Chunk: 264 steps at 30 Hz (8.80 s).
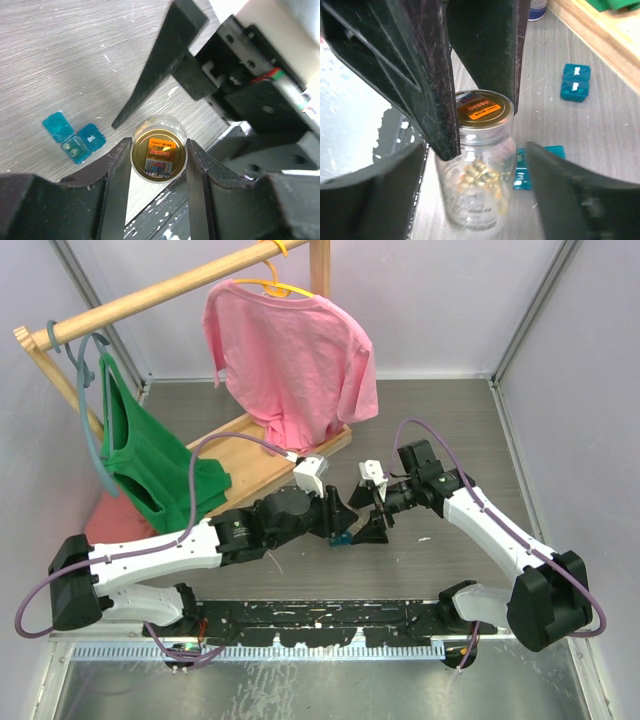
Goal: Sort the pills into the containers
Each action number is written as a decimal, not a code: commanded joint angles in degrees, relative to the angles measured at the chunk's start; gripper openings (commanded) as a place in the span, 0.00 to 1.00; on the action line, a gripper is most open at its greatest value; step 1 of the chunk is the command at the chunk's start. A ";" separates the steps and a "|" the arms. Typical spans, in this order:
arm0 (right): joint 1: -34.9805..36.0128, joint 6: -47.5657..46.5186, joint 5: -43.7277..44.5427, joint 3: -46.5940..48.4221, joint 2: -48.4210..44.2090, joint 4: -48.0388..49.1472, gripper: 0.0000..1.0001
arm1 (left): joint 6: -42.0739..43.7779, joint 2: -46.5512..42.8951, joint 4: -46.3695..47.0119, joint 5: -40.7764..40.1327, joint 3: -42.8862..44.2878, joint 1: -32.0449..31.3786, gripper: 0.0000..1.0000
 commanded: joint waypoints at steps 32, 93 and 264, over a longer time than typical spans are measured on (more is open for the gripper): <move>-2.56 2.74 -2.25 0.52 -2.11 4.02 1.00 | 4.99 -13.86 -25.50 -19.79 -16.03 26.28 0.08; -1.84 28.57 15.55 8.54 34.94 3.39 0.51 | 8.02 18.45 21.13 12.09 -13.12 21.86 0.42; 1.37 30.61 24.46 11.08 37.22 2.13 0.39 | 4.92 21.87 -19.77 5.19 7.29 4.82 0.00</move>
